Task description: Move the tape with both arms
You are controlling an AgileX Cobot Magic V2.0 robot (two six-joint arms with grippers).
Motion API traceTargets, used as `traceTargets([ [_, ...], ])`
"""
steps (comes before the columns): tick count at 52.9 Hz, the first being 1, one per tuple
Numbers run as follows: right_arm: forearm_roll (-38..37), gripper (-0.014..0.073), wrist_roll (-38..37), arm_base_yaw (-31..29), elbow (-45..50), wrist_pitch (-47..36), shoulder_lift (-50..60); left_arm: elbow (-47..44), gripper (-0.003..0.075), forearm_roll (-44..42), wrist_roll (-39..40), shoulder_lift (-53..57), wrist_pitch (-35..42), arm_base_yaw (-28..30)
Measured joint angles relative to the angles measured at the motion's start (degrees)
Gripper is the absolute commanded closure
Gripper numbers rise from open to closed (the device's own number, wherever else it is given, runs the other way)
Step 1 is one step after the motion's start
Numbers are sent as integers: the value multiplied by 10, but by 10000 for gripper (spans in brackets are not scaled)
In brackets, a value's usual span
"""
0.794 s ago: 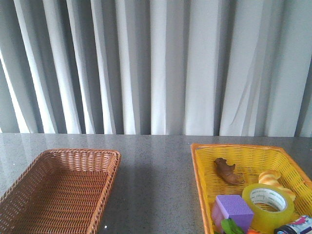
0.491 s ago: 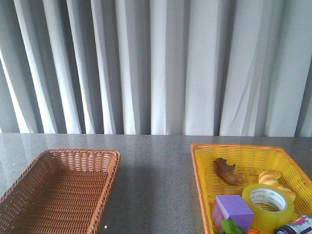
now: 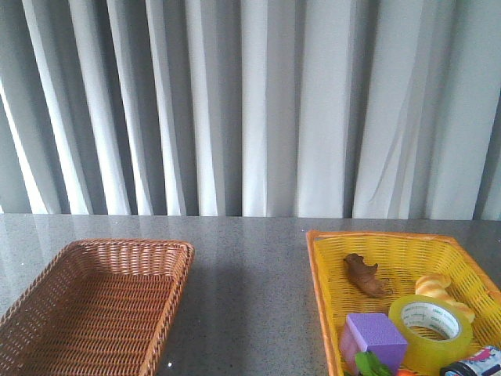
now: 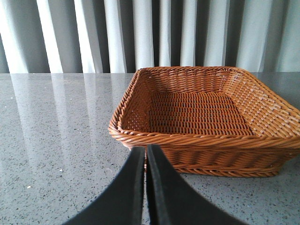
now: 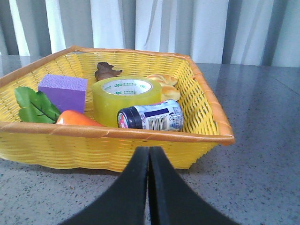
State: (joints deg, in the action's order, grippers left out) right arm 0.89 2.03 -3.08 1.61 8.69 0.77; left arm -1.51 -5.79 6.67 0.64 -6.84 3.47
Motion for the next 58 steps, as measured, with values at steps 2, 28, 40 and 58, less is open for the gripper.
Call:
traceTargets([
  [2,0,602,0,0,0,0,0,0,727,0,0,0,0,0],
  [28,0,602,0,0,0,0,0,0,727,0,0,0,0,0],
  [40,40,602,-16,0,0,-15,0,0,727,0,0,0,3,0],
  [58,89,602,-50,0,-77,-220,-6,42,727,0,11,0,182,0],
])
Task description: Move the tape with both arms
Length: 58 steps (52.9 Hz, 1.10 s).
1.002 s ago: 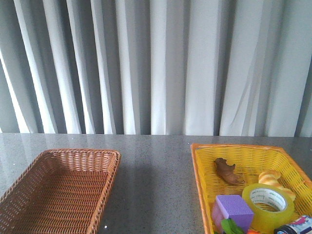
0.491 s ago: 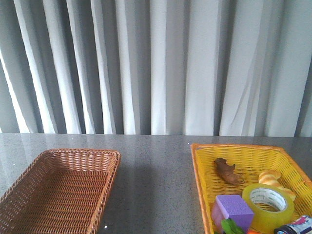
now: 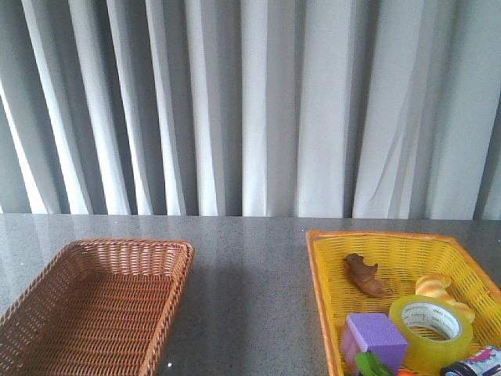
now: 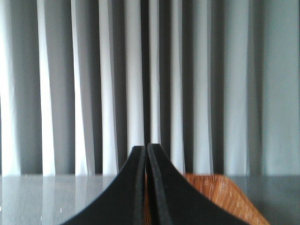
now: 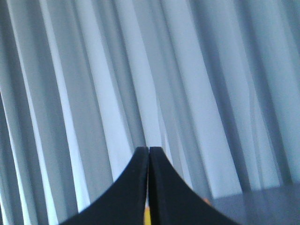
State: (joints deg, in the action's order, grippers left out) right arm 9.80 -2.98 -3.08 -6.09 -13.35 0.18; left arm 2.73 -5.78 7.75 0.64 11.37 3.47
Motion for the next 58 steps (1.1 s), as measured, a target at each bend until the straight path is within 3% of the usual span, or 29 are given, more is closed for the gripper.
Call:
traceTargets([
  [6,-51,602,-7,0,-74,-1,-54,61,727,0,-1,-14,12,0],
  [15,-103,602,-48,0,-196,27,-183,178,727,0,-6,-125,2,-3],
  [27,-174,602,-55,44,-365,153,-374,359,727,0,-30,-318,-81,-35],
  [37,-191,602,-55,65,-473,288,-506,488,727,0,-30,-480,-203,-36],
  [58,-191,598,-55,66,-486,305,-630,512,727,0,-30,-610,-219,-36],
])
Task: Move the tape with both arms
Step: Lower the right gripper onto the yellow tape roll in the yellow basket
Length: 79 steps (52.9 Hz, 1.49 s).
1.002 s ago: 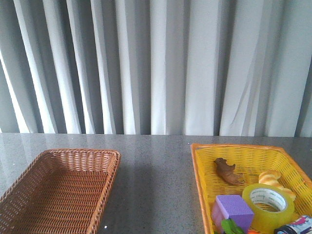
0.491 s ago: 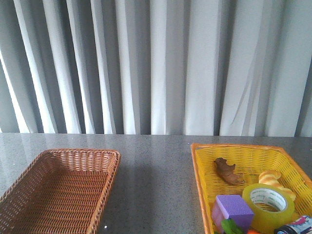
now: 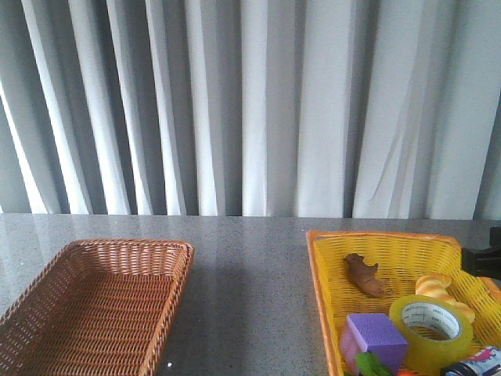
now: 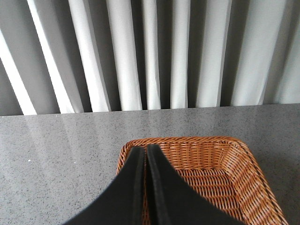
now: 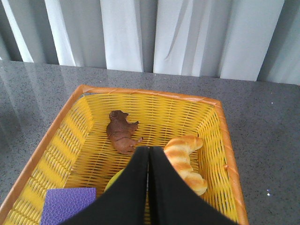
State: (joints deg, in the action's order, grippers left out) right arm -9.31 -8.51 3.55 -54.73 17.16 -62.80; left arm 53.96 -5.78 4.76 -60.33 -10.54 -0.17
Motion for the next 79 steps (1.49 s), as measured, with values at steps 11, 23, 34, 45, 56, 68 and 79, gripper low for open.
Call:
traceTargets([
  [11,0,486,0,0,-2,-8,-14,3,713,0,0,-1,10,0],
  [23,9,87,0,0,-101,114,-55,3,610,0,2,-1,20,0],
  [34,12,-101,0,0,-183,212,-88,5,346,0,3,-1,24,0],
  [45,-14,-63,-3,-2,-196,221,-106,5,153,0,2,-3,23,0],
  [56,-6,-13,-6,-55,-198,275,-191,27,150,10,2,-37,-64,0],
  [68,5,11,8,-72,-206,290,-284,109,150,50,2,-104,-179,0],
  [79,31,11,29,-73,-291,344,-370,133,150,58,2,-147,-209,0],
])
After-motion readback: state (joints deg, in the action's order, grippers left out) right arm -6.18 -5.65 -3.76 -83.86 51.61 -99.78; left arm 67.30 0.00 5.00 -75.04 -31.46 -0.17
